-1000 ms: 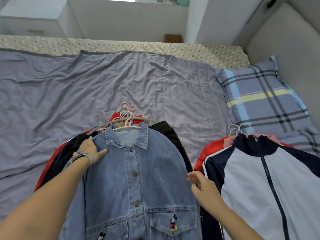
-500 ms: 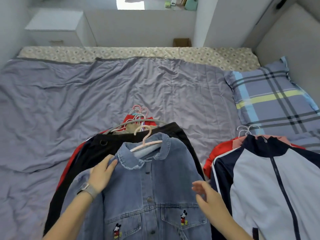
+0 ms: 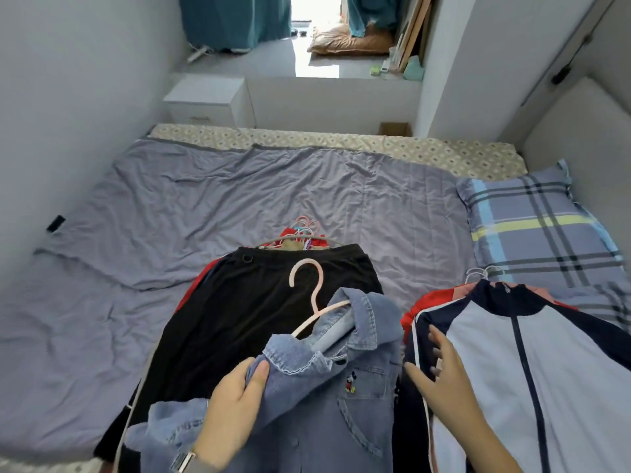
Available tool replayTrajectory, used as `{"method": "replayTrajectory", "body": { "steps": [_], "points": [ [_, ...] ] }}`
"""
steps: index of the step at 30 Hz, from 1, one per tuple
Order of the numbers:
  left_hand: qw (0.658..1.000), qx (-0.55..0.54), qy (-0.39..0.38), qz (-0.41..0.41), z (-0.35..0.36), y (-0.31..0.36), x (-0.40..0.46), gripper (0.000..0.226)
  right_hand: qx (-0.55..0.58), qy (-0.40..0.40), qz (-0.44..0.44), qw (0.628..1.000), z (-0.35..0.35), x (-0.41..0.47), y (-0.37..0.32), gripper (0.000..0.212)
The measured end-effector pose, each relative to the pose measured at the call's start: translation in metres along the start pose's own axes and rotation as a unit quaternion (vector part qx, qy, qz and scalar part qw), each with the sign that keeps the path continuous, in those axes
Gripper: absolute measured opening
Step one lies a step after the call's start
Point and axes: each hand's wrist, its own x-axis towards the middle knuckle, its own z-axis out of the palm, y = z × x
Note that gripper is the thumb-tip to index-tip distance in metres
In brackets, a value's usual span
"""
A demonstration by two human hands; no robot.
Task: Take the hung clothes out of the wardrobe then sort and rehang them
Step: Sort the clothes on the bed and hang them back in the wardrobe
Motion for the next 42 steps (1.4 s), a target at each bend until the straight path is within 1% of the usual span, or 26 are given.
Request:
{"method": "replayTrajectory", "body": {
  "steps": [3,5,6,8,10,13,16,19,21,23,25,28,31,32,34,35,40,42],
  "points": [
    [0.999,-0.020,-0.046,-0.016,0.004,0.014,-0.061,0.032,0.021,-0.035,-0.028,0.999,-0.028,-0.039,0.003,0.072],
    [0.996,-0.030,-0.078,-0.017,0.010,0.021,-0.101,0.042,-0.002,-0.052,-0.057,0.997,-0.046,-0.060,0.012,0.071],
    [0.996,-0.033,-0.088,-0.011,0.016,0.024,-0.121,0.044,-0.027,-0.064,-0.077,0.995,-0.058,-0.070,0.018,0.071],
    [0.995,-0.057,-0.084,0.001,0.029,0.031,-0.161,0.029,-0.086,-0.102,-0.111,0.985,-0.082,-0.086,0.030,0.064],
    [0.994,-0.088,-0.060,-0.009,0.043,0.041,-0.199,0.020,-0.125,-0.144,-0.152,0.970,-0.107,-0.102,0.041,0.045],
    [0.992,-0.109,-0.055,-0.025,0.056,0.054,-0.248,0.028,-0.141,-0.159,-0.192,0.958,-0.137,-0.130,0.051,0.008],
    [0.997,-0.074,-0.009,0.007,0.057,0.057,-0.281,0.030,-0.115,-0.132,-0.229,0.958,-0.152,-0.161,0.057,0.016],
    [0.996,-0.061,0.040,0.057,0.046,0.068,-0.309,0.051,-0.079,-0.095,-0.258,0.958,-0.161,-0.191,0.045,0.017],
    [0.992,-0.052,0.065,0.097,0.034,0.076,-0.324,0.060,-0.059,-0.062,-0.274,0.958,-0.168,-0.207,0.029,0.019],
    [0.987,-0.026,0.083,0.135,0.022,0.085,-0.339,0.060,-0.056,-0.024,-0.294,0.954,-0.178,-0.222,0.011,0.021],
    [0.982,0.000,0.099,0.162,0.010,0.093,-0.350,0.053,-0.068,0.021,-0.297,0.952,-0.186,-0.239,-0.006,0.024],
    [0.978,0.015,0.120,0.173,-0.005,0.096,-0.362,0.045,-0.089,0.077,-0.301,0.946,-0.193,-0.268,-0.023,0.030],
    [0.978,0.033,0.113,0.174,-0.010,0.093,-0.371,0.045,-0.125,0.105,-0.287,0.944,-0.194,-0.294,-0.022,0.027],
    [0.977,0.046,0.112,0.178,-0.009,0.092,-0.374,0.042,-0.134,0.111,-0.276,0.945,-0.194,-0.301,-0.019,0.025],
    [0.972,0.071,0.108,0.194,-0.004,0.090,-0.376,0.026,-0.139,0.117,-0.253,0.950,-0.196,-0.312,-0.010,0.023],
    [0.970,0.082,0.104,0.203,-0.001,0.089,-0.376,0.025,-0.137,0.121,-0.242,0.953,-0.198,-0.318,-0.006,0.022],
    [0.962,0.111,0.065,0.239,0.020,0.100,-0.371,0.037,-0.126,0.154,-0.184,0.963,-0.223,-0.342,0.018,0.022],
    [0.959,0.113,0.045,0.258,0.031,0.108,-0.366,0.038,-0.118,0.171,-0.165,0.964,-0.235,-0.351,0.029,0.021]
  ]
}}
